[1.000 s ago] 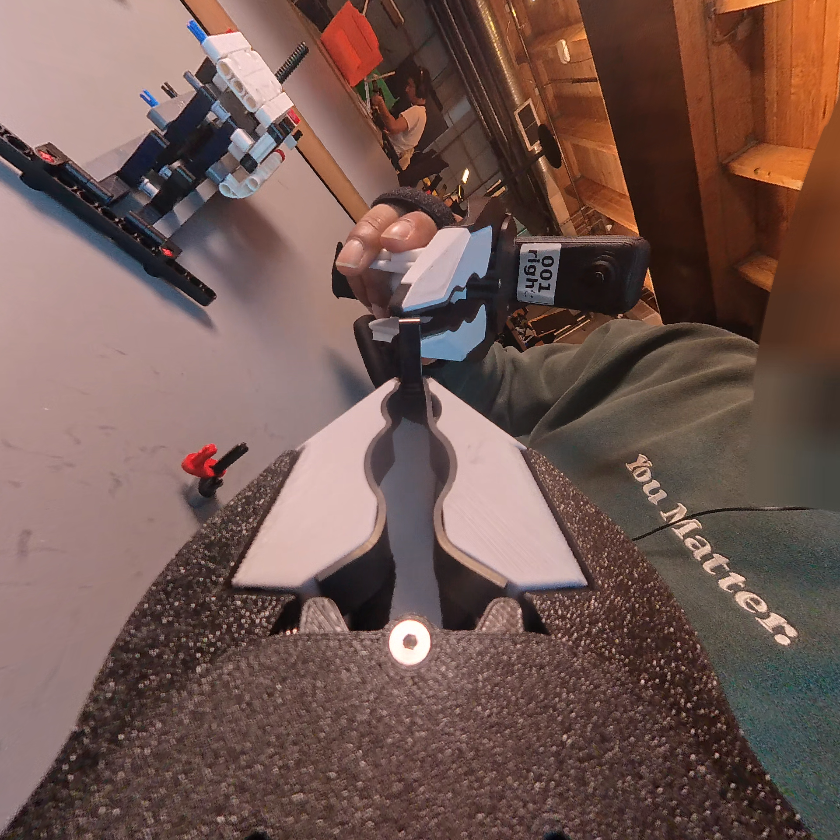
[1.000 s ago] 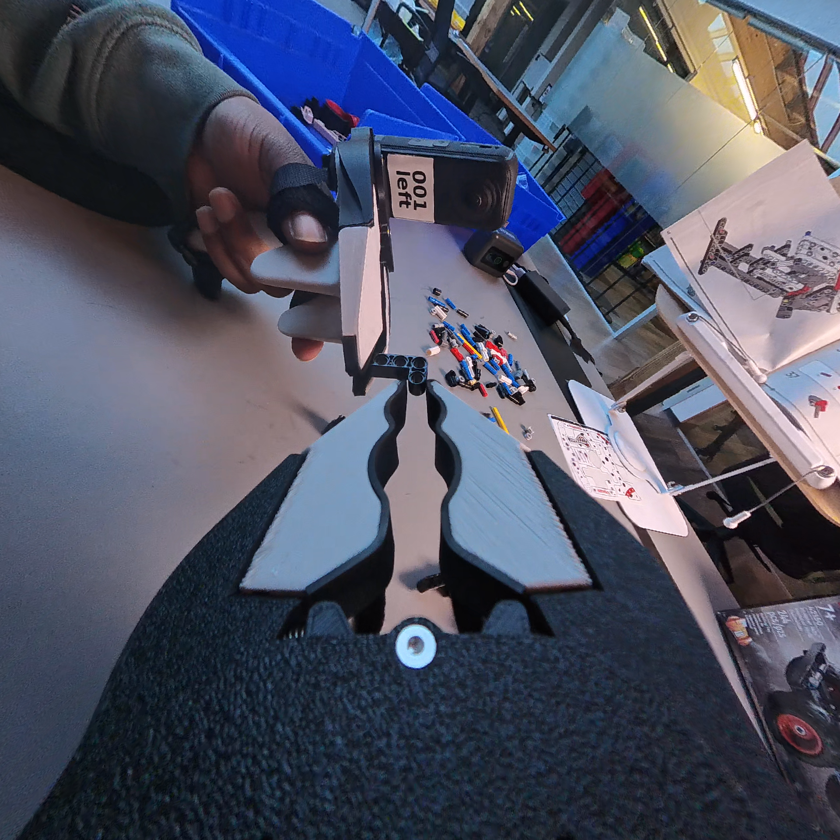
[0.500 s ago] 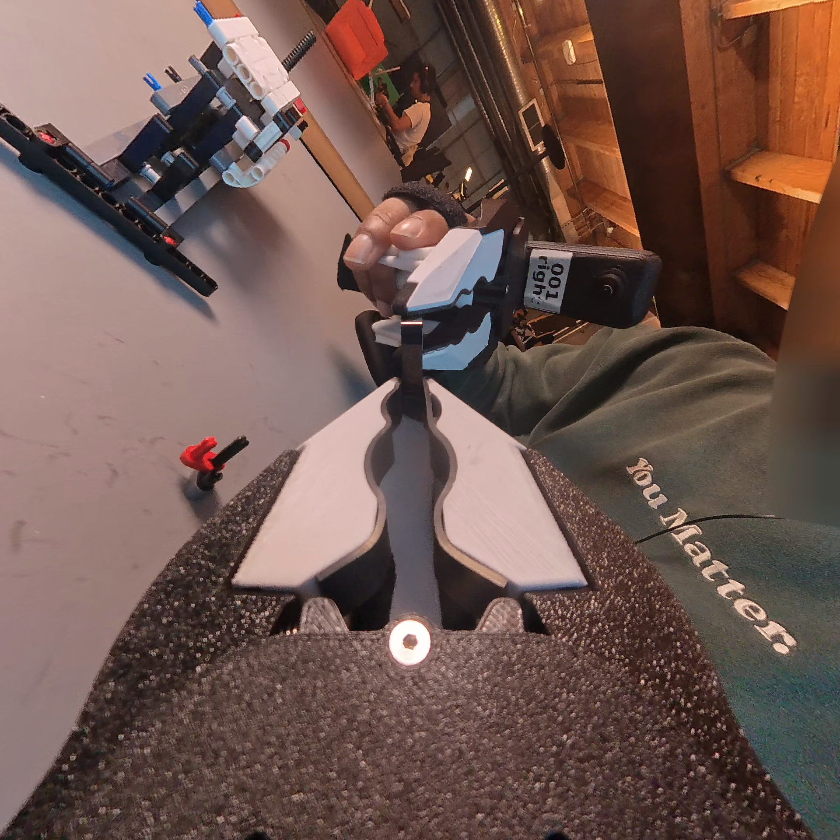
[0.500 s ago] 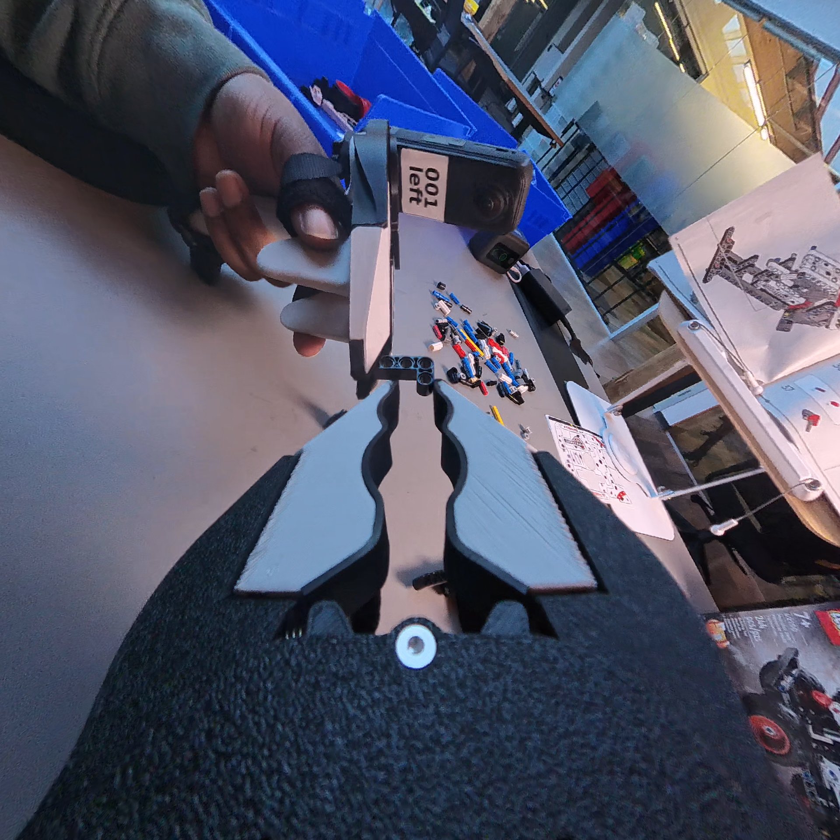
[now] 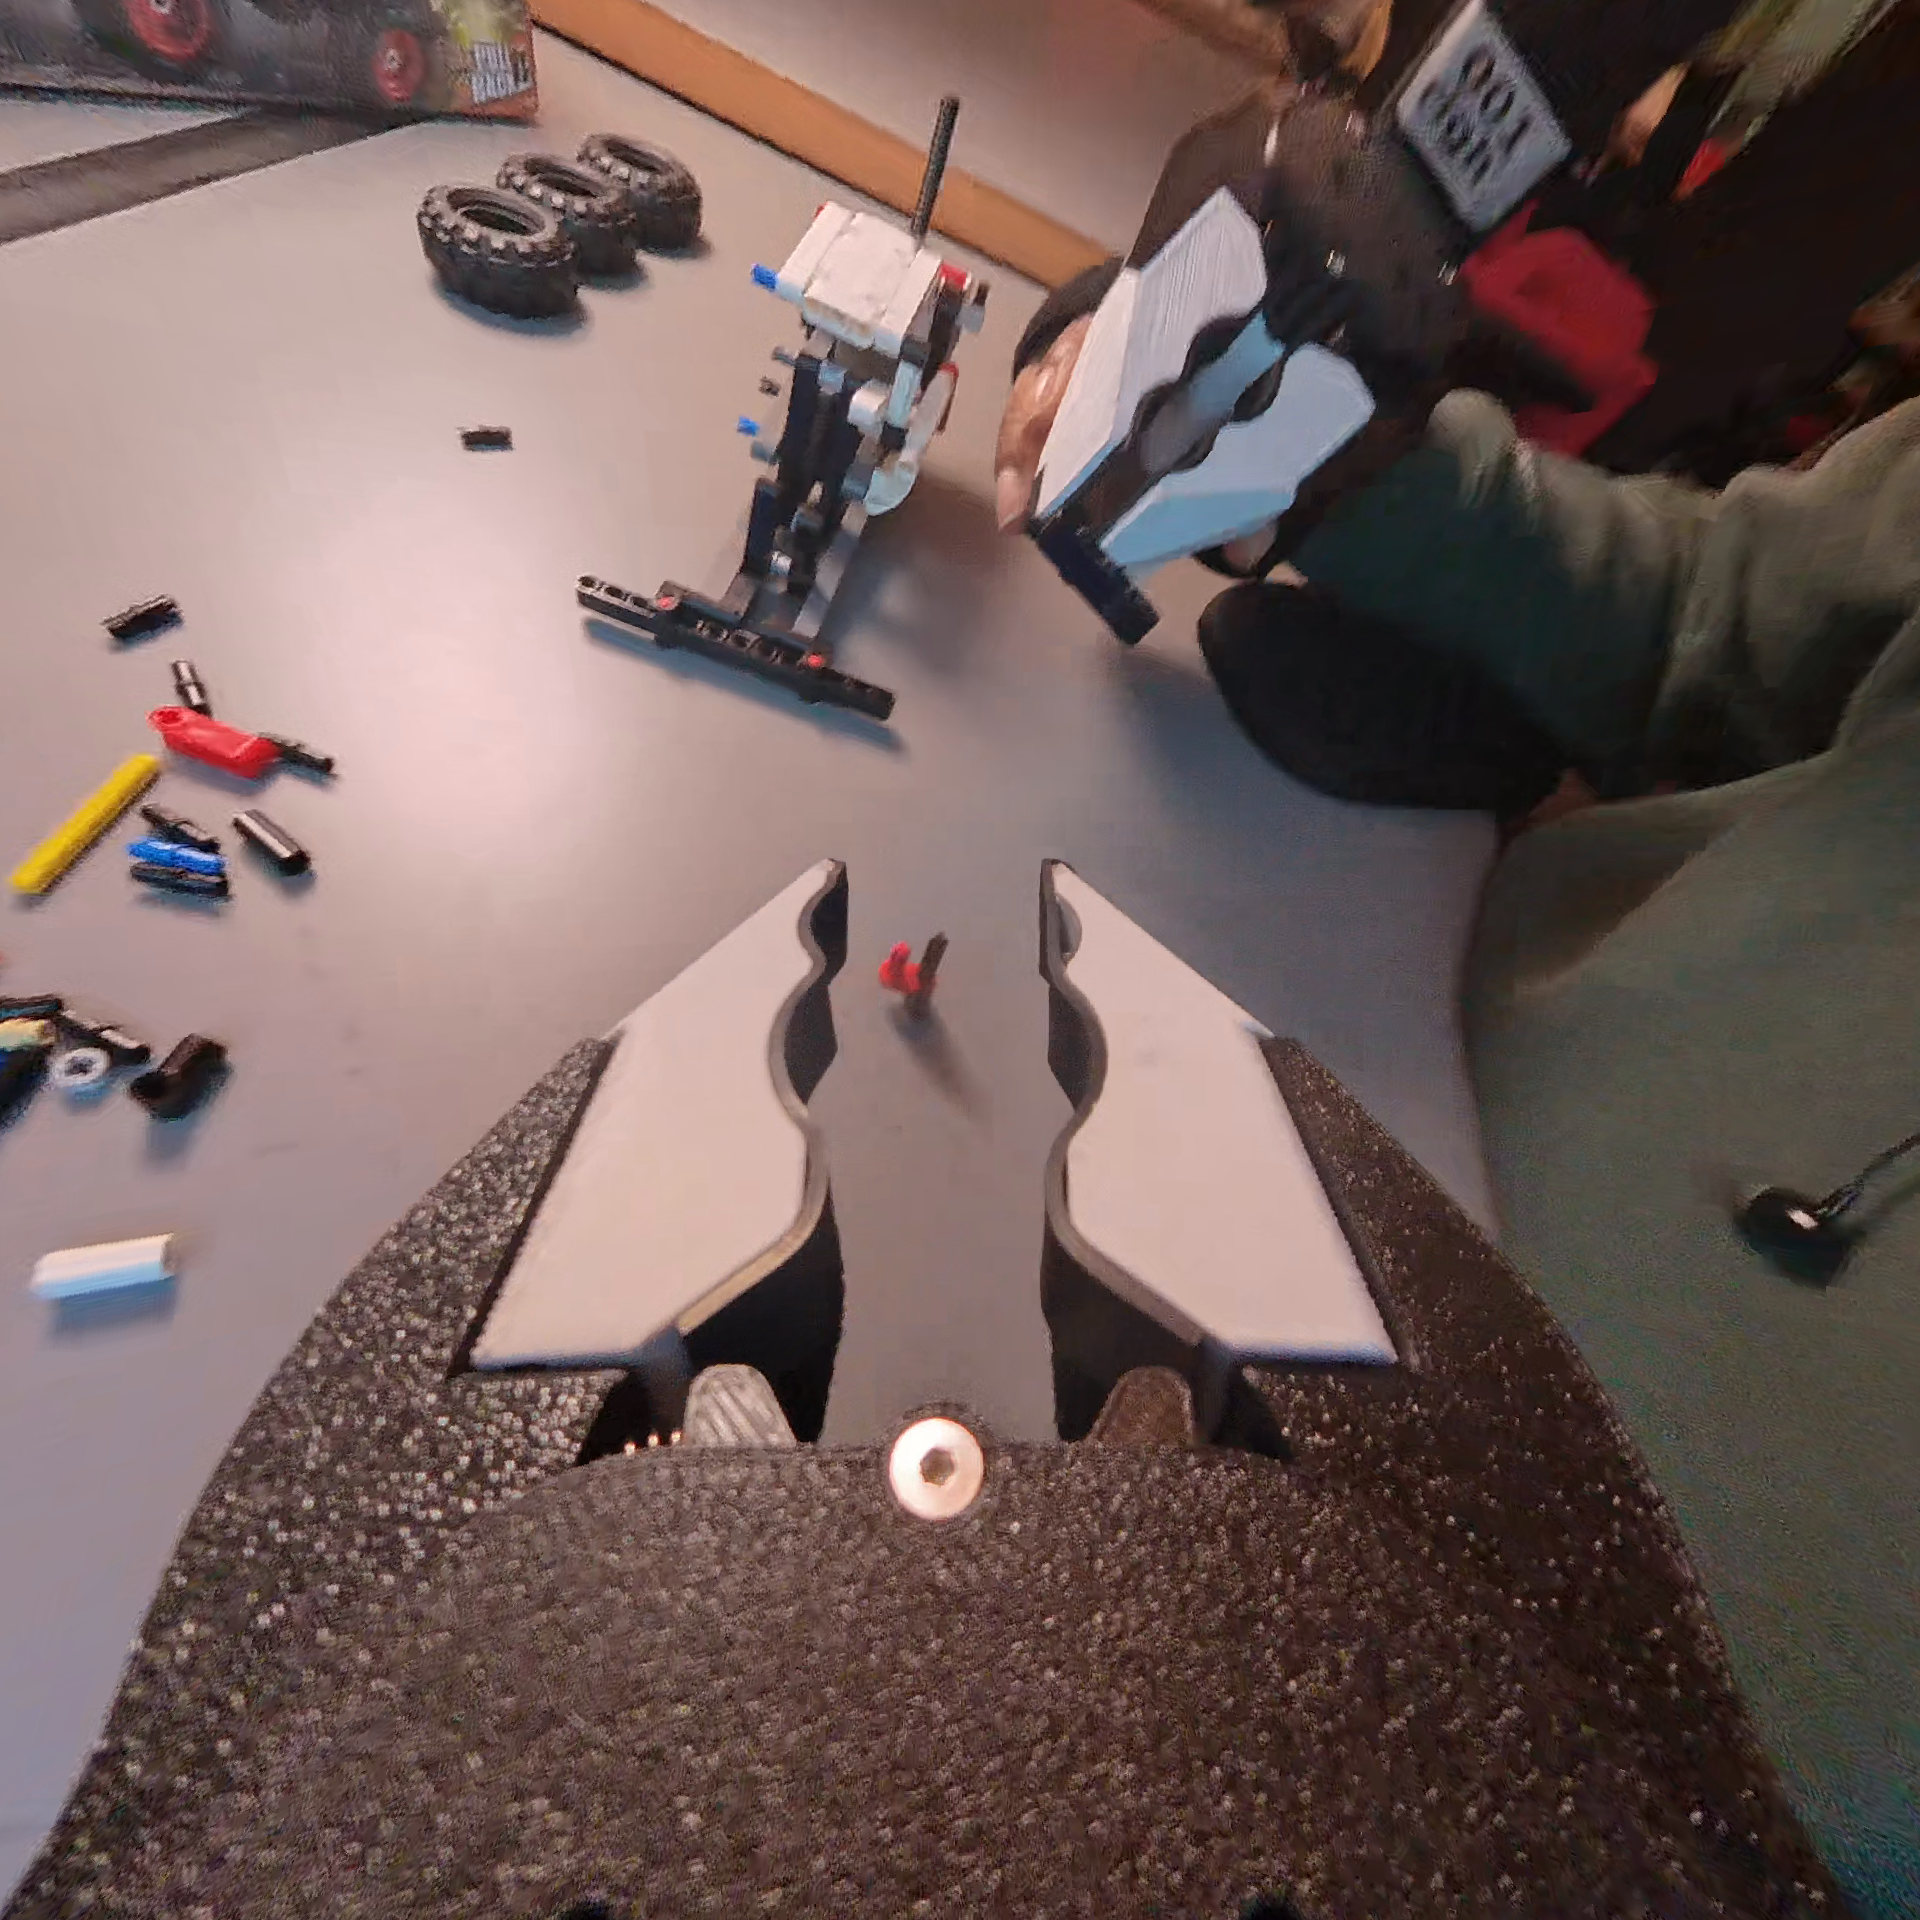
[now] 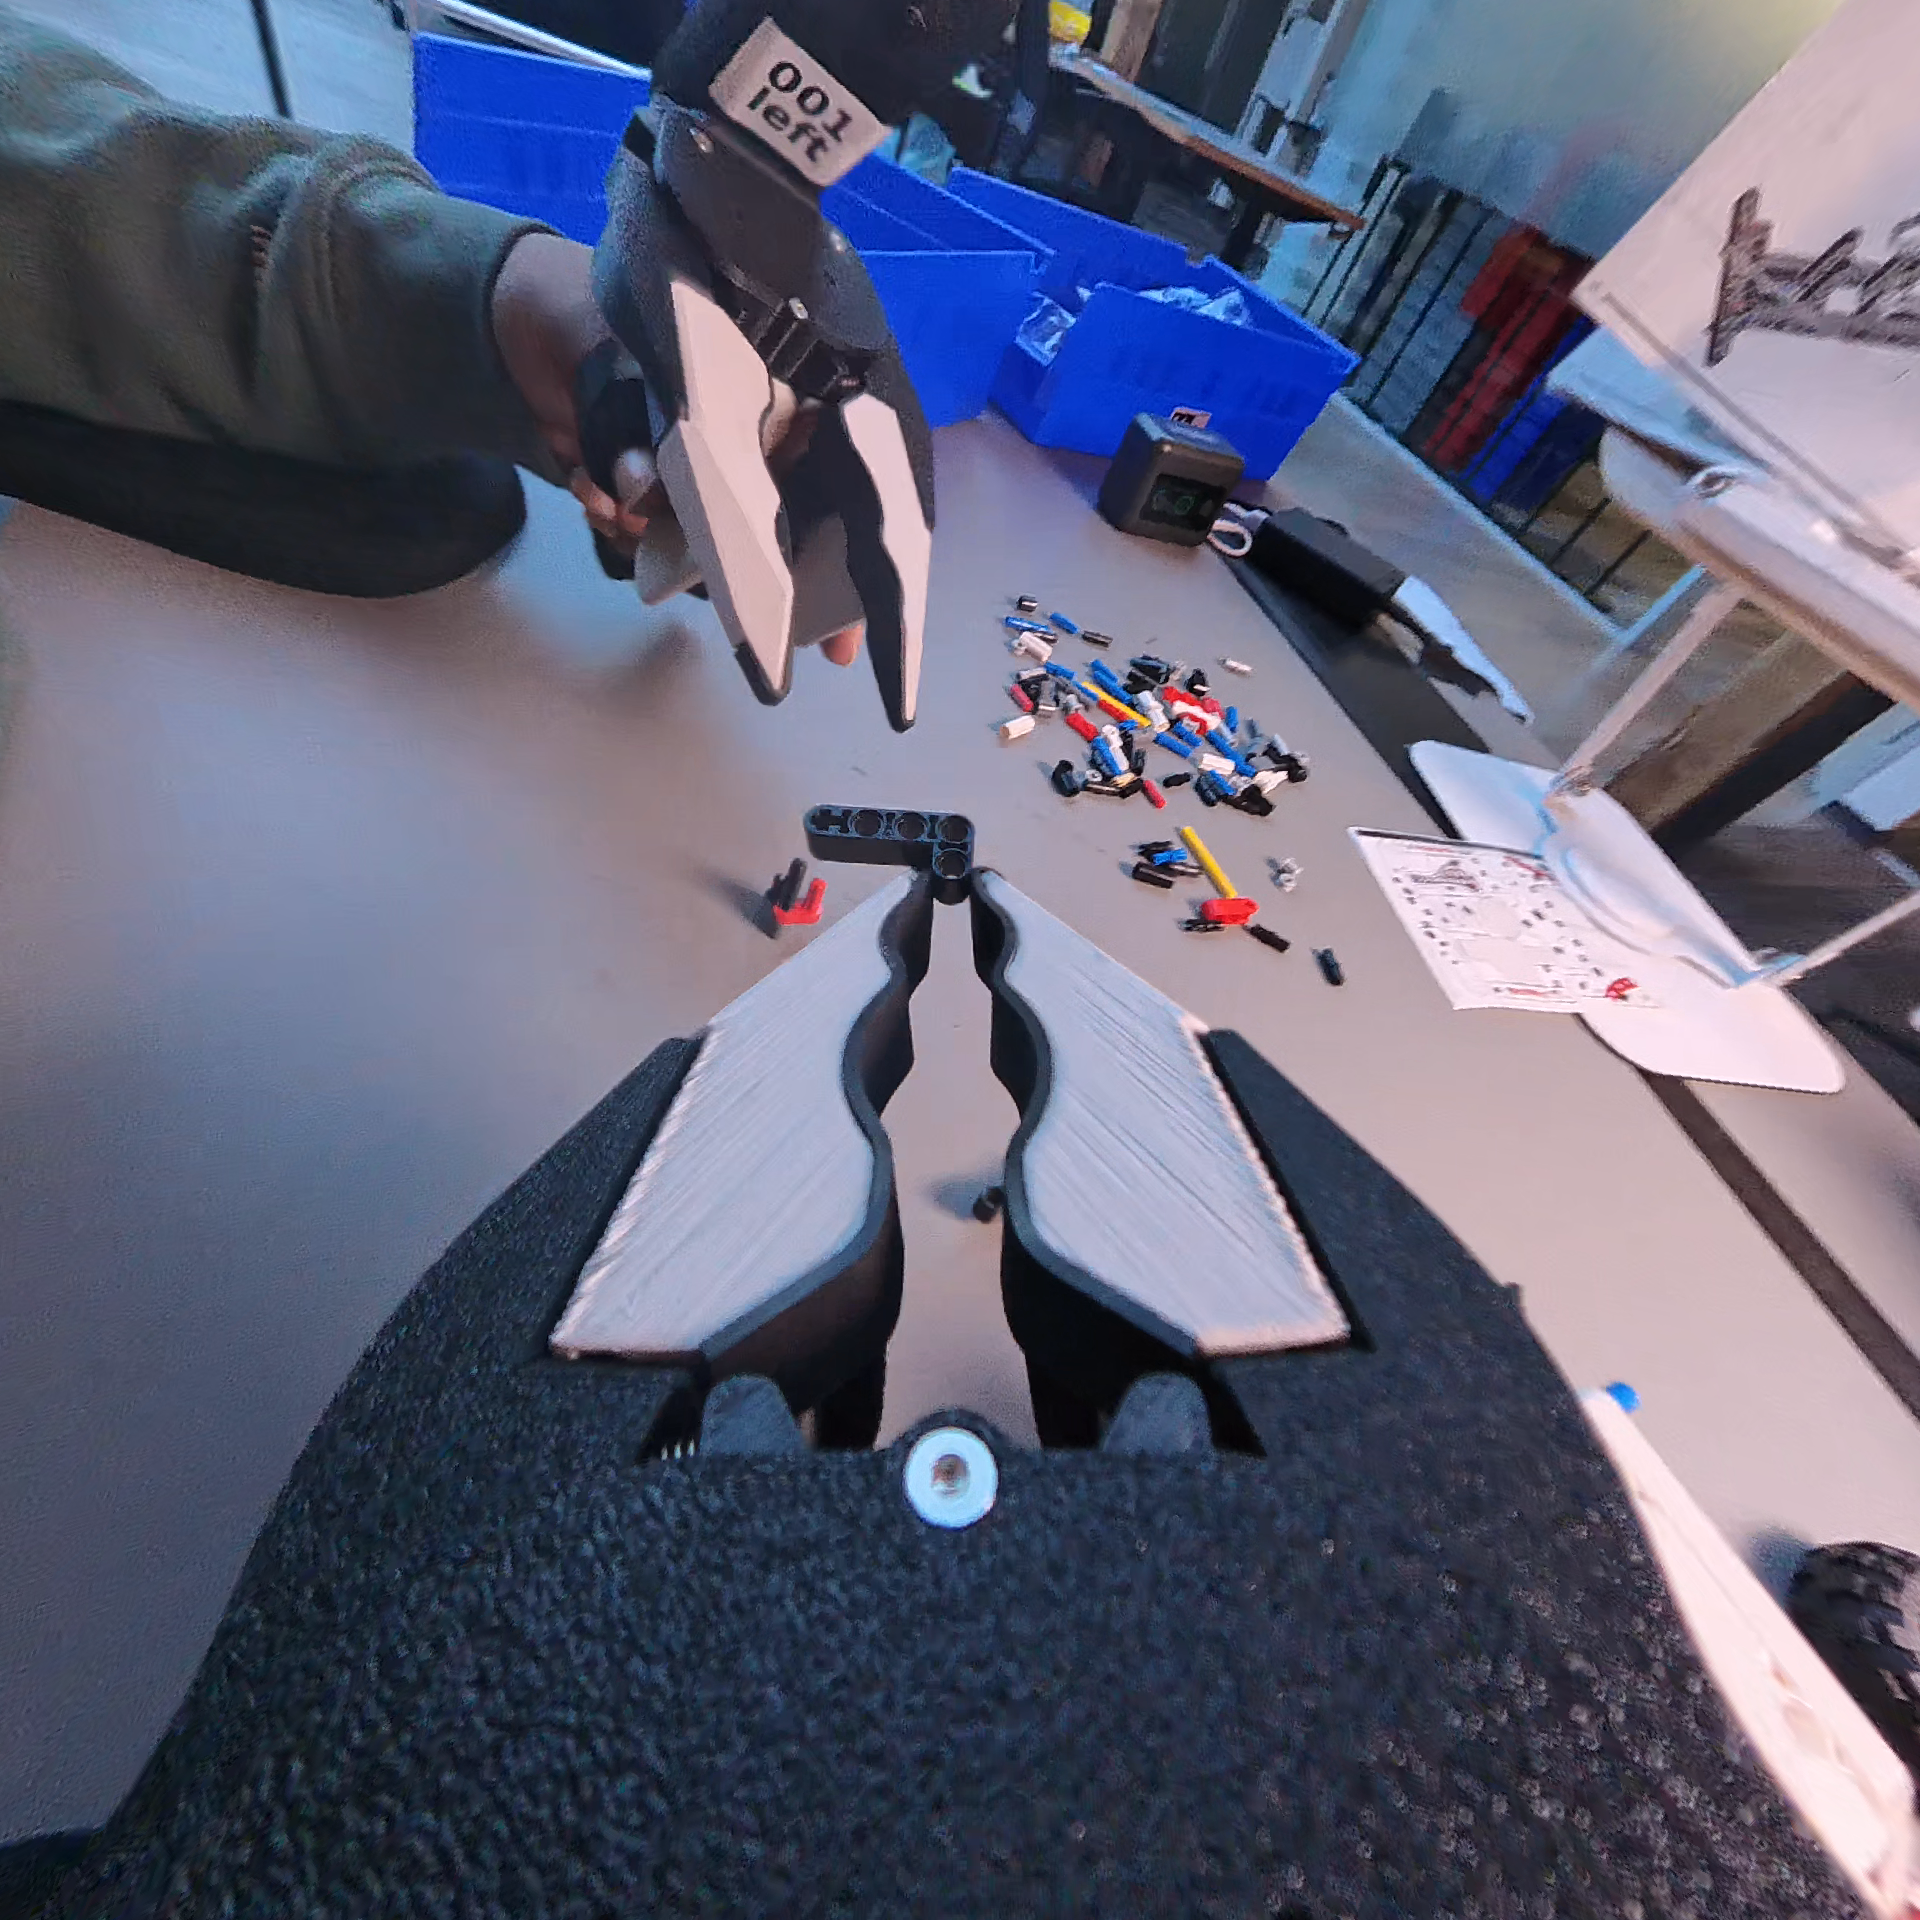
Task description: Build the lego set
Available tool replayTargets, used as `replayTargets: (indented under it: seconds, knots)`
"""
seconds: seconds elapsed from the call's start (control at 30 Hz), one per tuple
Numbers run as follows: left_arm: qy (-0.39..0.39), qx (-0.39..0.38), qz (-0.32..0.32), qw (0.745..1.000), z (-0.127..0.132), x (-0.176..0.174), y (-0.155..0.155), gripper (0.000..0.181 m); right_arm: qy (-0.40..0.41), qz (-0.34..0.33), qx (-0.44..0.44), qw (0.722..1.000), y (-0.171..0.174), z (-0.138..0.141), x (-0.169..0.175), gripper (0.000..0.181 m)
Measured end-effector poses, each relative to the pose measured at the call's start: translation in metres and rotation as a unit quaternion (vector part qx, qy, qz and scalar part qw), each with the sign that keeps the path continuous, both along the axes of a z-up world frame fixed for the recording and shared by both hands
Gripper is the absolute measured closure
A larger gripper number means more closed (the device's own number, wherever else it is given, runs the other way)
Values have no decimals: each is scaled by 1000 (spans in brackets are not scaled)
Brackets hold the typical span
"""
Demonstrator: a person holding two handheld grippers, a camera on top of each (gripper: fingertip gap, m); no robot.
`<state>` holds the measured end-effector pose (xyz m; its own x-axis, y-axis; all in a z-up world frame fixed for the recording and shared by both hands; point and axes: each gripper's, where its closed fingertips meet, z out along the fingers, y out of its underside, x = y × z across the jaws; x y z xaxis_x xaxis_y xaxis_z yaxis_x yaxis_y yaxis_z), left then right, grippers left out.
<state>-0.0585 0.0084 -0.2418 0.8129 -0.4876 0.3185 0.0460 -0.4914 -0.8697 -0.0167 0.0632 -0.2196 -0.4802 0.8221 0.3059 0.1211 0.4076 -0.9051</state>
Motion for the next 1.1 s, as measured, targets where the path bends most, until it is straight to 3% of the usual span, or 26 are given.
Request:
replayTargets:
  seconds: [0.23,0.37,0.47,0.67,1.1]
  knots:
    - [141,-75,-35,986,-58,7,-3,147,-64,67,-23,995,-22,-18,-11,174]
    - [182,-88,-54,978,-72,11,1,157,-100,100,-17,990,-32,-29,-23,174]
    - [193,-83,-64,976,-74,12,2,174,-123,113,-24,986,-36,-40,-31,174]
    - [211,-61,-115,969,-75,22,-7,174,-148,118,-29,982,-40,-57,-31,174]
    - [201,-65,-126,969,-75,25,-9,173,-187,118,-13,975,-49,-69,-31,174]
